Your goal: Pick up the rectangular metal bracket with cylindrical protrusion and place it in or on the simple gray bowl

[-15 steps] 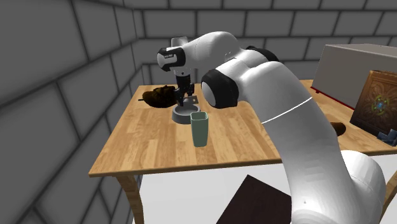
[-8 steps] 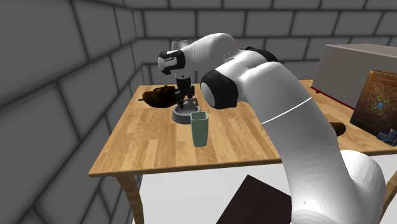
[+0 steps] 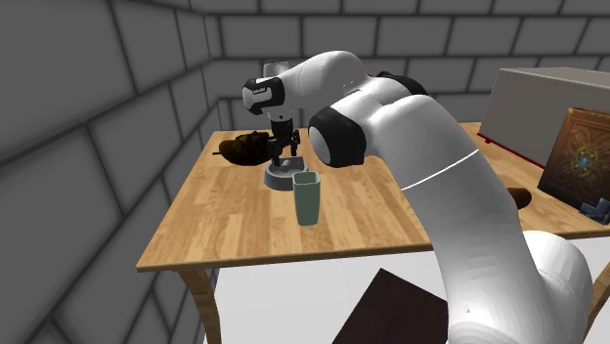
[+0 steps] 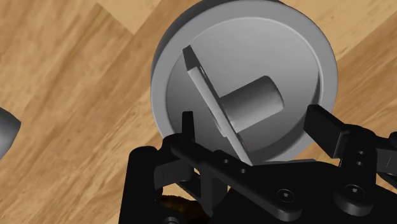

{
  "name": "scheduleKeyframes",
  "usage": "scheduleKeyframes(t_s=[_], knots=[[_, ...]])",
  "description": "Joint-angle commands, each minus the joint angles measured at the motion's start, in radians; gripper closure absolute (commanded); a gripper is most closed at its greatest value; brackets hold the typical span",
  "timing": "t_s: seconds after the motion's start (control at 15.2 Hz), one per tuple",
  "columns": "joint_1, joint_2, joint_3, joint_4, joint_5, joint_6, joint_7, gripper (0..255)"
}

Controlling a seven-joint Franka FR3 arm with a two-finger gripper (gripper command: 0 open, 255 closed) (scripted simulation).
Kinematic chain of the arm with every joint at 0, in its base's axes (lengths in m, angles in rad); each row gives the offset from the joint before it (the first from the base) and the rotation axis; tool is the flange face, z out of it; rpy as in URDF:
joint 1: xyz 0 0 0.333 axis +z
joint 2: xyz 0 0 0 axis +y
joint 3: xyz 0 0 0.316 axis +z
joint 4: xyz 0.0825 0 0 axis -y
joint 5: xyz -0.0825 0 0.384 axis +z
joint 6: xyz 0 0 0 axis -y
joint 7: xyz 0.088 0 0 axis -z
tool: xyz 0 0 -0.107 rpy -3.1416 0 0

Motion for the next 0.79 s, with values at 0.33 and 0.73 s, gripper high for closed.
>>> scheduleKeyframes(t_s=[0.33,0.73], knots=[[-0.019,0.002,-0.001,0.136,-0.004,-0.13,0.011,0],[-0.019,0.002,-0.001,0.136,-0.004,-0.13,0.011,0]])
